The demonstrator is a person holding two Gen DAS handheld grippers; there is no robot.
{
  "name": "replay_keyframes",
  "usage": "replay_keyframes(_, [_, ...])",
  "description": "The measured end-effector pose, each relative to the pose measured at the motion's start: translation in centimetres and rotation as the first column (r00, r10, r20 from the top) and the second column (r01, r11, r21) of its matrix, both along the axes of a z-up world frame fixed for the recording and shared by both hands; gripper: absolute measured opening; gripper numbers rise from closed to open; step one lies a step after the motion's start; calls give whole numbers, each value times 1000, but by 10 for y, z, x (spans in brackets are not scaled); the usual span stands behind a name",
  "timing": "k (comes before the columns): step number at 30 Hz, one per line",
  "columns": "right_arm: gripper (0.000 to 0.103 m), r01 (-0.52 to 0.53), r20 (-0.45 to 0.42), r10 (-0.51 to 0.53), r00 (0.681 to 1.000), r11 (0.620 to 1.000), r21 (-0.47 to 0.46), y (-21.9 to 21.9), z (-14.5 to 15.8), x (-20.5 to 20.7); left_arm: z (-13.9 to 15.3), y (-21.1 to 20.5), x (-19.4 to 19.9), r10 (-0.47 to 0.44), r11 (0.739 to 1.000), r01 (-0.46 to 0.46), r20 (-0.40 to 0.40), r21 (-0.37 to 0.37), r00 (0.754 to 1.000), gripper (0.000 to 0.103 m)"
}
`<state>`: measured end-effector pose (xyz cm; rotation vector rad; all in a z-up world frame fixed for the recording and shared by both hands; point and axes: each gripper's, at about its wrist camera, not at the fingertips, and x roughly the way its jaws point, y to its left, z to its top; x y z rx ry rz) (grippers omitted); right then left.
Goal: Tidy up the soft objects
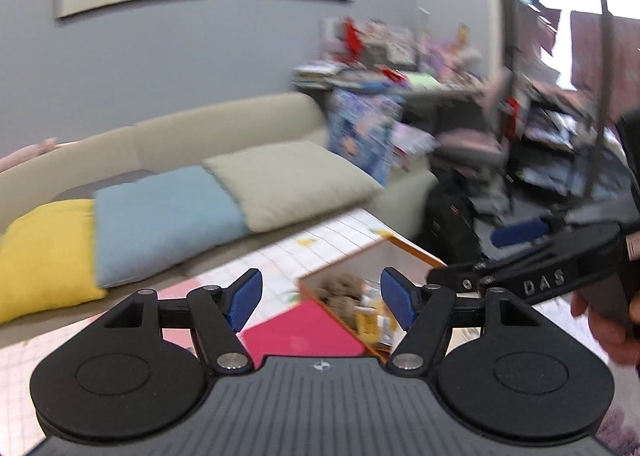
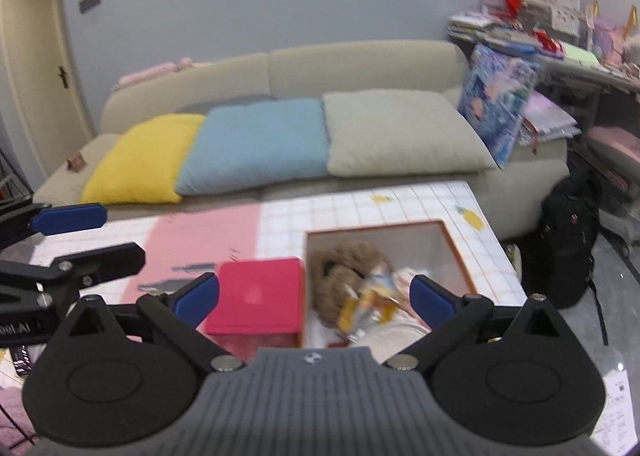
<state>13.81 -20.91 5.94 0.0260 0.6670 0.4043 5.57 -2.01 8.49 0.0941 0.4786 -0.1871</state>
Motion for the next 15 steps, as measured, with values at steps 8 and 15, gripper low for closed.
replay_keyframes(8, [100,-11,87,10,996,1000,15,35,3,-53,5,28,-41,219,976,-216,100,-38,971,79])
replay_keyframes(15, [100,-9,114,15,993,999,-53,49,-9,-89,-16,38,-57,370,927,-370,-15,-55,929,80])
